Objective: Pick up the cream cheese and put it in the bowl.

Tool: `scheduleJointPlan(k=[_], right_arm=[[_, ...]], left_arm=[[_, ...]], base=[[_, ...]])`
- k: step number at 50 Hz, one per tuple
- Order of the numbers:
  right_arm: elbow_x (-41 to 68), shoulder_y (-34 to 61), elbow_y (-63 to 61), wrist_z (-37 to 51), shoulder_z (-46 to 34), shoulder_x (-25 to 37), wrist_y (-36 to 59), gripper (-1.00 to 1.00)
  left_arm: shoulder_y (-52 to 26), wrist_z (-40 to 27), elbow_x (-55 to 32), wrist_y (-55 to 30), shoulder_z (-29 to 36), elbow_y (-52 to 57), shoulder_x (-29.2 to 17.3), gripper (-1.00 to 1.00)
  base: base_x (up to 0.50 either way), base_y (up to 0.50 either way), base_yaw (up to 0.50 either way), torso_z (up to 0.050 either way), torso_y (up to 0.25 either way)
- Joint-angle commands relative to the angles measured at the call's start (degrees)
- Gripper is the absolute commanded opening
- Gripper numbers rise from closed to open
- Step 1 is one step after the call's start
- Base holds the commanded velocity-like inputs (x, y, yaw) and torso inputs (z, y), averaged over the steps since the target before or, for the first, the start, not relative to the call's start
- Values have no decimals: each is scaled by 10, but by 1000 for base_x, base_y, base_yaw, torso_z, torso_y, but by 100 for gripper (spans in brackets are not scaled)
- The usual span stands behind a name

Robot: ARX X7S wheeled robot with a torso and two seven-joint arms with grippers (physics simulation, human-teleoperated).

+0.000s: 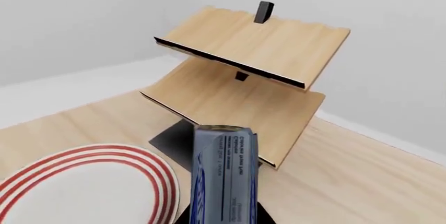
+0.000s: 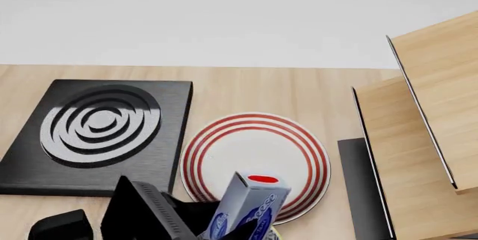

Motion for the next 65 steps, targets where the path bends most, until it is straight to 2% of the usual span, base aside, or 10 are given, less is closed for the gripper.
scheduleJointPlan(k=[1, 38, 65], right_arm=[[1, 0, 2, -1, -1, 0, -3, 100], [0, 0, 1, 3, -2, 2, -7, 100], [0, 1, -2, 11, -1, 5, -6, 100]], left_arm=[[9, 6, 16, 33, 16, -25, 0, -100], [41, 20, 50, 101, 40, -92, -4, -100], [38, 13, 65, 109, 60, -112, -2, -100]], base=[[0, 0, 0, 0, 0], [0, 0, 0, 0, 1], [0, 0, 0, 0, 0]])
